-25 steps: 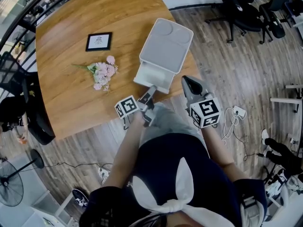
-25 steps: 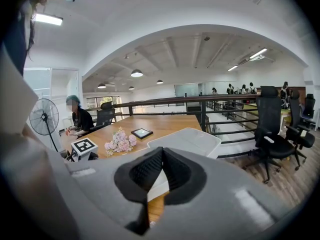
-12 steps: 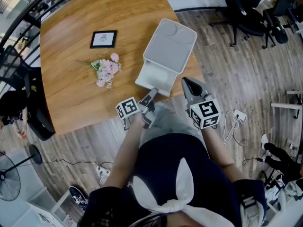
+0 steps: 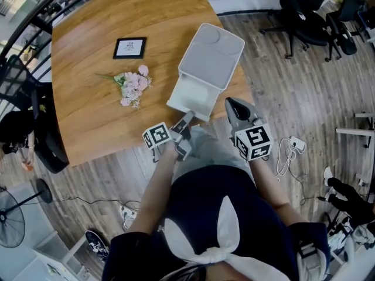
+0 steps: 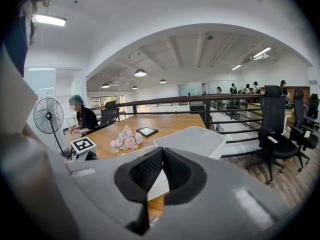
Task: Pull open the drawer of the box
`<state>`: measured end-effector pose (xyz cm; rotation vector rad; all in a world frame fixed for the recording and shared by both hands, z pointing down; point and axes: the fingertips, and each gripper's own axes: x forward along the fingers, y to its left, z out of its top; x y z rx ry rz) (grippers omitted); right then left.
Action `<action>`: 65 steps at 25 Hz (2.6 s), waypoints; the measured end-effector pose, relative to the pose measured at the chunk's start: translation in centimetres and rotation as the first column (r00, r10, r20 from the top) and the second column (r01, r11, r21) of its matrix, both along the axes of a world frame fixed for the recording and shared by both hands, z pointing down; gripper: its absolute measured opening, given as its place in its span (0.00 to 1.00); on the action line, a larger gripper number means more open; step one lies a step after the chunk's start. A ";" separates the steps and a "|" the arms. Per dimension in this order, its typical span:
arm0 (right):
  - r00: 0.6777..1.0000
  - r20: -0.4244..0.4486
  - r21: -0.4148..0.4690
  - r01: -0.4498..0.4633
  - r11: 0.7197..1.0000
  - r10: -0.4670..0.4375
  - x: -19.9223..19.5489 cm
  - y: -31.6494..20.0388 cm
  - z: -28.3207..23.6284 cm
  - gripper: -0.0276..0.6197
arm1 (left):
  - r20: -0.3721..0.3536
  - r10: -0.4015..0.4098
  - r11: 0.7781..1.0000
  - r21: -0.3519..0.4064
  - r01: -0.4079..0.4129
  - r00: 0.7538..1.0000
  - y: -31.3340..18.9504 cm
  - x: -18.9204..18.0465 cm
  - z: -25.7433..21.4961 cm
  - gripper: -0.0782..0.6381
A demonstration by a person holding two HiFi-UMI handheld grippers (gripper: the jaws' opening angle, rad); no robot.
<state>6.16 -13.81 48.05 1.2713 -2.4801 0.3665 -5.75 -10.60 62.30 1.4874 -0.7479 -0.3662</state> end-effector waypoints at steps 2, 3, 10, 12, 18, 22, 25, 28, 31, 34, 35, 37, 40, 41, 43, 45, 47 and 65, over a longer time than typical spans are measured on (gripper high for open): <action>1.000 -0.003 -0.002 0.002 1.000 -0.002 0.0 0.2 0.0 0.04 | -0.001 0.002 1.000 0.000 -0.002 1.000 0.3 0.0 0.0 0.35; 1.000 -0.005 -0.002 0.003 1.000 -0.003 0.0 0.3 0.1 0.04 | -0.002 0.003 1.000 0.000 -0.003 1.000 0.4 -0.1 0.0 0.35; 1.000 -0.005 -0.003 0.009 1.000 -0.009 -0.4 0.9 0.1 0.04 | -0.003 0.005 1.000 0.002 -0.005 1.000 1.5 -0.5 -0.1 0.35; 1.000 -0.004 -0.004 0.011 1.000 -0.011 -0.5 1.1 0.1 0.04 | -0.003 0.006 1.000 0.000 -0.006 1.000 1.8 -0.6 -0.1 0.35; 1.000 -0.003 -0.002 0.016 1.000 -0.016 -0.8 1.7 0.2 0.04 | -0.002 0.004 1.000 0.001 -0.004 1.000 2.3 -1.0 0.0 0.35; 1.000 -0.005 -0.001 0.019 1.000 -0.019 -1.1 2.3 0.0 0.04 | -0.004 0.004 1.000 0.001 -0.004 1.000 2.9 -1.2 -0.1 0.35; 1.000 -0.008 -0.002 0.021 1.000 -0.021 -1.0 2.7 0.1 0.04 | -0.006 0.001 1.000 0.003 -0.001 1.000 3.0 -1.1 0.0 0.35; 1.000 -0.013 -0.002 0.023 1.000 -0.023 -0.8 3.0 0.3 0.04 | -0.006 -0.003 1.000 0.004 0.003 1.000 3.1 -0.9 0.3 0.35; 1.000 -0.019 -0.001 0.024 1.000 -0.024 -0.8 3.2 0.4 0.04 | -0.003 -0.008 1.000 0.006 0.008 1.000 3.0 -1.0 0.7 0.35; 0.999 -0.022 0.002 0.026 1.000 -0.026 -0.6 3.5 0.3 0.04 | 0.002 -0.012 1.000 0.009 0.012 1.000 3.1 -0.9 0.6 0.35; 0.999 -0.023 0.003 0.026 1.000 -0.026 -0.6 3.6 0.2 0.04 | 0.004 -0.012 1.000 0.011 0.012 1.000 3.1 -0.9 0.6 0.35; 0.999 -0.021 0.005 0.028 1.000 -0.027 -0.5 3.8 0.1 0.04 | 0.014 -0.012 1.000 0.014 0.012 1.000 3.1 -0.8 0.5 0.35; 0.999 -0.020 0.007 0.029 1.000 -0.029 -0.3 4.2 0.0 0.04 | 0.048 -0.016 1.000 0.023 0.015 0.999 3.2 -0.8 0.3 0.36; 0.999 -0.020 0.008 0.029 1.000 -0.029 -0.2 4.3 -0.1 0.04 | 0.059 -0.019 0.999 0.027 0.017 0.998 3.3 -0.8 0.2 0.36; 0.999 -0.018 0.009 0.029 1.000 -0.029 -0.1 4.6 -0.1 0.04 | 0.076 -0.023 0.999 0.036 0.021 0.997 3.5 -0.7 0.0 0.38; 0.999 -0.014 0.011 0.029 1.000 -0.029 -0.2 4.9 -0.2 0.04 | 0.089 -0.031 0.999 0.043 0.027 0.996 3.8 -1.0 -0.2 0.40; 0.999 -0.010 0.011 0.030 0.999 -0.030 -0.3 5.2 -0.2 0.04 | 0.107 -0.042 0.998 0.050 0.037 0.993 4.0 -1.6 -0.4 0.40; 0.998 0.016 0.031 0.052 0.998 -0.053 -0.8 7.2 -1.3 0.04 | 0.487 -0.168 0.914 0.403 -0.050 0.857 4.3 -3.3 -11.1 0.24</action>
